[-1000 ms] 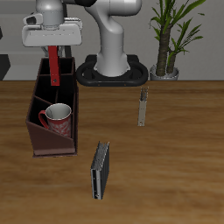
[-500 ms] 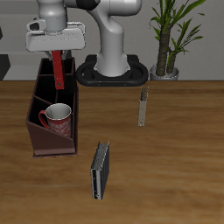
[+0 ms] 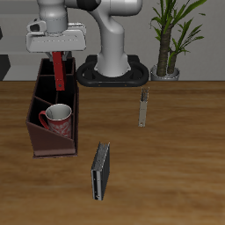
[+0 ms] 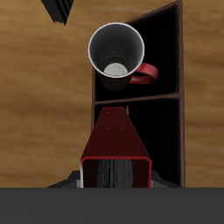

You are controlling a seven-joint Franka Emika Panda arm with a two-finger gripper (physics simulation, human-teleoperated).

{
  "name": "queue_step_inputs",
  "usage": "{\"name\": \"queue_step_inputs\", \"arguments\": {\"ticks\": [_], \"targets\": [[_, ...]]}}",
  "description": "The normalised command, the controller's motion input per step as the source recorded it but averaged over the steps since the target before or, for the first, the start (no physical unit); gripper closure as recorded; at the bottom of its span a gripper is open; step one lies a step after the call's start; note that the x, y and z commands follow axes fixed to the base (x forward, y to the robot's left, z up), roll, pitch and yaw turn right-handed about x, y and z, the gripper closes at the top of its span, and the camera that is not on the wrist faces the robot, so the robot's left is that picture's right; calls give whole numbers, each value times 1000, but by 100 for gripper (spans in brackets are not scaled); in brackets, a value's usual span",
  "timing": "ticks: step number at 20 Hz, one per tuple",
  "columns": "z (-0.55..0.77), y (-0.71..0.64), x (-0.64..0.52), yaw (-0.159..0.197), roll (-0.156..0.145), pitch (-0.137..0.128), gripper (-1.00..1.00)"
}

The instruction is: Place the red mug into the right desk caddy's left compartment and place the red book into the right desk caddy's front compartment

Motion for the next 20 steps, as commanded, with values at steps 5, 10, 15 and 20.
{"name": "queue_step_inputs", "arguments": {"ticks": [5, 10, 15, 20], "targets": [[-125, -3, 36, -2, -7, 24, 100], [-148, 29, 20, 1, 3, 22, 100], [-95, 19, -23, 1, 1, 15, 100], [-182, -12, 54, 5, -1, 25, 100]]}}
